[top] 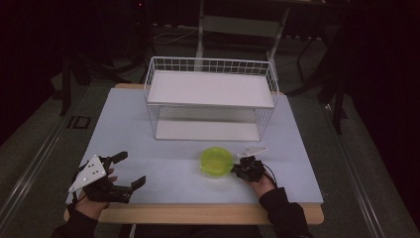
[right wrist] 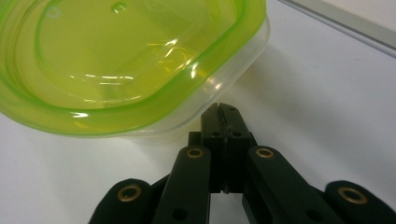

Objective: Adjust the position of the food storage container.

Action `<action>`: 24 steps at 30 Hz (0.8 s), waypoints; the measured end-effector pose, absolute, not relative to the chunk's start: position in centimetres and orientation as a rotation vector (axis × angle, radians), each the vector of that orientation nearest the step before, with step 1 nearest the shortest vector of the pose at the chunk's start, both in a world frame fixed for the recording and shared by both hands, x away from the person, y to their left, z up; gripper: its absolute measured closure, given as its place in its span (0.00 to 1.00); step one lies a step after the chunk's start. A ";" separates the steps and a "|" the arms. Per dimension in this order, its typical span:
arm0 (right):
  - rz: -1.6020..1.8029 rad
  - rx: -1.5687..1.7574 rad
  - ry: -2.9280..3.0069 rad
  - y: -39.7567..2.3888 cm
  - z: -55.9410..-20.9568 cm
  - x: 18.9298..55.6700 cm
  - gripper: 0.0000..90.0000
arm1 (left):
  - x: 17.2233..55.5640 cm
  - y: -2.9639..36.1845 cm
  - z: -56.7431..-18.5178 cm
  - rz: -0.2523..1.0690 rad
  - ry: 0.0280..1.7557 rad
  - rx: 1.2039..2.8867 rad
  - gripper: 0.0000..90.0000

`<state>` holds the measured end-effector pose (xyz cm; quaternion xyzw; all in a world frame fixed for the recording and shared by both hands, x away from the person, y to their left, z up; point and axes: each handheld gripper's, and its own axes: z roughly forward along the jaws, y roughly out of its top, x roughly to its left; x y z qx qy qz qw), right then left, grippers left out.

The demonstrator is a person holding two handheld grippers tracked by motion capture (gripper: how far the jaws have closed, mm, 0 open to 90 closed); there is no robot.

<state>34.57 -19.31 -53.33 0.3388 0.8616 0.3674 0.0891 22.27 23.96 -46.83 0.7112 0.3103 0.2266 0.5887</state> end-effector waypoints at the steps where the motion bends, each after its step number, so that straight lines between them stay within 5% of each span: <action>1: 1.104 1.016 2.559 -19.1 -53.4 34.7 1.00 | 22.3 24.0 -46.8 0.527 0.724 1.657 0.02; 15: 1.117 0.978 2.511 -18.6 -51.6 34.6 0.94 | 22.3 23.9 -46.9 0.485 0.714 1.646 0.02; 24: 1.149 0.865 2.438 -20.4 -48.2 32.5 0.61 | 22.4 22.9 -46.8 0.463 0.671 1.671 0.02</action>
